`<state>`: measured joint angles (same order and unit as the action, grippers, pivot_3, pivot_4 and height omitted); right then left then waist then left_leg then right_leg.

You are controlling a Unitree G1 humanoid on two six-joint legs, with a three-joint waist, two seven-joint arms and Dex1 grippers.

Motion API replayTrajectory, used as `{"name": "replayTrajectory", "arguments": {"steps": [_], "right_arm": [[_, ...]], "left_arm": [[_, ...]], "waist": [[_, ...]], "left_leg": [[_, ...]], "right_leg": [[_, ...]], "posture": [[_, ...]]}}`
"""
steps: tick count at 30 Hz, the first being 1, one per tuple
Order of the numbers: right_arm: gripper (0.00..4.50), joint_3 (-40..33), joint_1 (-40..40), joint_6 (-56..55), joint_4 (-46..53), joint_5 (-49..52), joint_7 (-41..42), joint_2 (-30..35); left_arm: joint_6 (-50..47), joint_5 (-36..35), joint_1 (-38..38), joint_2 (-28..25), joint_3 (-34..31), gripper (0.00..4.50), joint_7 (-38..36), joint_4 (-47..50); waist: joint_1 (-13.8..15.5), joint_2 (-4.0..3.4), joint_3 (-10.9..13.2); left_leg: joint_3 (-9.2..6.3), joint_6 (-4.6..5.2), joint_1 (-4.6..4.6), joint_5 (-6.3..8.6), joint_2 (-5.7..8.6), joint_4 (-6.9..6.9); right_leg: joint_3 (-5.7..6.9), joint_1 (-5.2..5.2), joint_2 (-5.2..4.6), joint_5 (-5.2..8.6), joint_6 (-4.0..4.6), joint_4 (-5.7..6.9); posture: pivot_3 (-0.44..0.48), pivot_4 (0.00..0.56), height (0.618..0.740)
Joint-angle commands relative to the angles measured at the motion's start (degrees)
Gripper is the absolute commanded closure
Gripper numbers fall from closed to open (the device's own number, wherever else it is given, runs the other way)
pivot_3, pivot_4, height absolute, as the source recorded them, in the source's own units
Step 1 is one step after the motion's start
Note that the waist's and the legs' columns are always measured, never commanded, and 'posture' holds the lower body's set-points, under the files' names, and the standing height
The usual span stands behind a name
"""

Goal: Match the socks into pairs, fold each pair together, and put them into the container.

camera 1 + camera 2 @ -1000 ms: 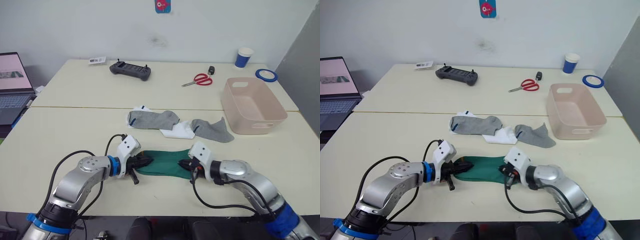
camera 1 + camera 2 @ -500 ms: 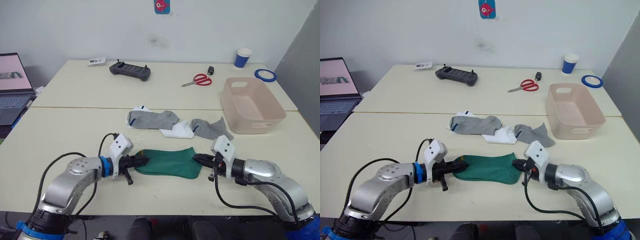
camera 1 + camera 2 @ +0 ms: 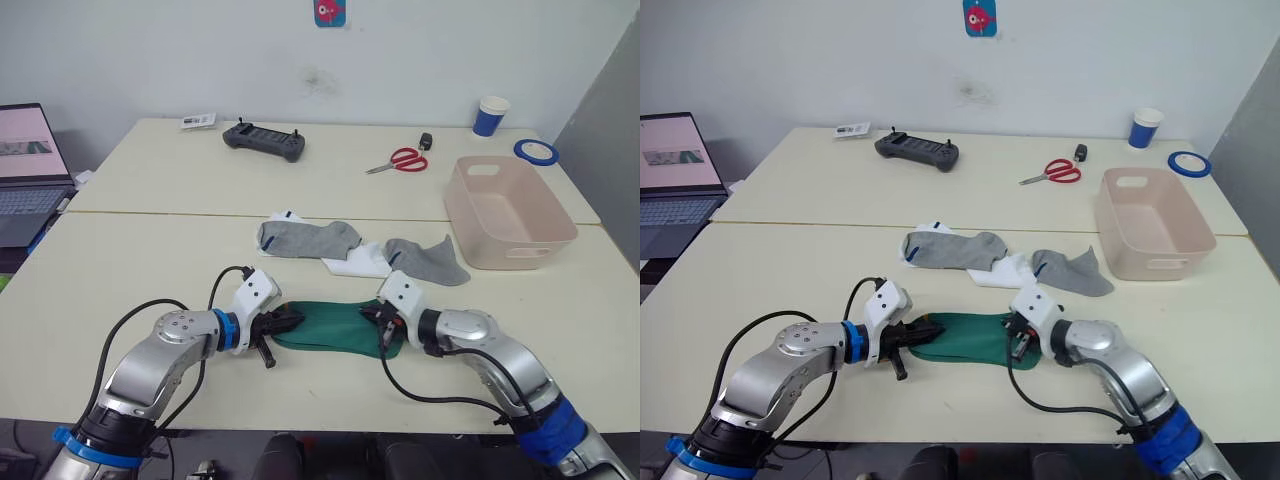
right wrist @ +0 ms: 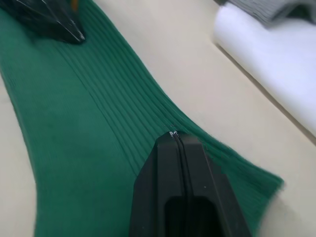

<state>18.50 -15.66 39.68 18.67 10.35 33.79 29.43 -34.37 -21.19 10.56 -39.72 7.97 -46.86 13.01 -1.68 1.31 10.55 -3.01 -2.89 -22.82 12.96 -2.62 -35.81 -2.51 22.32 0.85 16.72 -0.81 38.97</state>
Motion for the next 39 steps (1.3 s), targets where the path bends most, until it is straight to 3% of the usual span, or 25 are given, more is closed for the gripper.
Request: {"name": "replayTrajectory", "arguments": {"steps": [1, 9, 13, 17, 22, 32, 39], "right_arm": [[4.49, -4.85, 2.74, 1.1, 0.48, -0.31, 0.35, 3.8], [4.49, -12.03, 5.97, -4.68, 9.87, 8.02, 5.39, 2.99], [4.49, -7.21, 3.96, -2.5, 12.06, 8.71, 6.84, 2.37], [4.49, 1.89, 0.3, -0.52, 8.66, 4.36, 5.66, -0.08], [4.49, 5.22, 0.15, 0.82, 6.45, 1.94, 5.23, -0.19], [4.49, -1.46, 8.18, 0.59, 10.6, 4.55, 9.91, 10.32], [4.49, -11.55, 10.62, 2.84, 16.75, 14.18, 8.21, 6.16]], "left_arm": [[0.08, 1.69, -1.81, -0.96, -0.04, 4.5, -0.1, -0.28], [2.22, -3.75, -1.99, -3.94, -8.52, 4.5, -2.85, 8.29], [0.14, -5.42, -1.49, -4.09, -7.39, 4.5, -4.18, 10.47], [1.1, -1.56, -0.34, -1.78, -2.43, 4.5, -2.74, 7.39], [3.52, 3.16, -1.72, -1.56, 0.15, 4.5, -1.86, 2.92], [5.93, 3.72, -7.63, -2.57, -1.57, 4.5, -2.78, 4.73], [4.74, -1.97, -6.01, -1.88, -6.75, 4.5, -4.15, 8.9]], "waist": [[-0.02, 0.0, -0.02], [-0.5, -0.01, 0.05], [-0.28, -0.01, 0.05], [-0.22, -0.02, 0.05], [-0.17, -0.02, 0.05], [-0.11, -0.02, 0.01], [-0.13, -0.02, 0.03]], "left_leg": [[0.02, 0.0, 0.04, 0.0, 0.0, 0.0], [-0.01, 0.0, -0.01, 0.0, -0.09, 0.0], [-0.01, 0.0, 0.0, 0.0, -0.06, 0.02], [0.0, 0.0, 0.01, 0.0, -0.04, -0.01], [-0.01, 0.0, -0.03, 0.0, -0.04, -0.02], [0.0, 0.0, 0.07, 0.0, -0.03, -0.01], [-0.02, 0.0, 0.03, 0.0, -0.05, -0.02]], "right_leg": [[-0.01, -0.03, -0.01, 0.0, 0.0, 0.0], [-0.01, 0.07, 0.07, -0.03, -0.02, 0.08], [0.0, 0.04, 0.07, -0.01, -0.02, 0.04], [-0.01, 0.03, 0.06, -0.01, -0.02, 0.01], [0.01, 0.05, 0.06, -0.02, -0.02, 0.03], [0.0, -0.04, 0.0, 0.0, 0.01, 0.01], [0.02, -0.01, 0.03, -0.01, -0.01, 0.04]], "posture": [[0.0, 0.15, 0.74], [0.0, 0.15, 0.74], [0.0, 0.15, 0.74], [0.0, 0.15, 0.74], [0.0, 0.15, 0.74], [0.0, 0.15, 0.74], [0.0, 0.15, 0.74]]}}
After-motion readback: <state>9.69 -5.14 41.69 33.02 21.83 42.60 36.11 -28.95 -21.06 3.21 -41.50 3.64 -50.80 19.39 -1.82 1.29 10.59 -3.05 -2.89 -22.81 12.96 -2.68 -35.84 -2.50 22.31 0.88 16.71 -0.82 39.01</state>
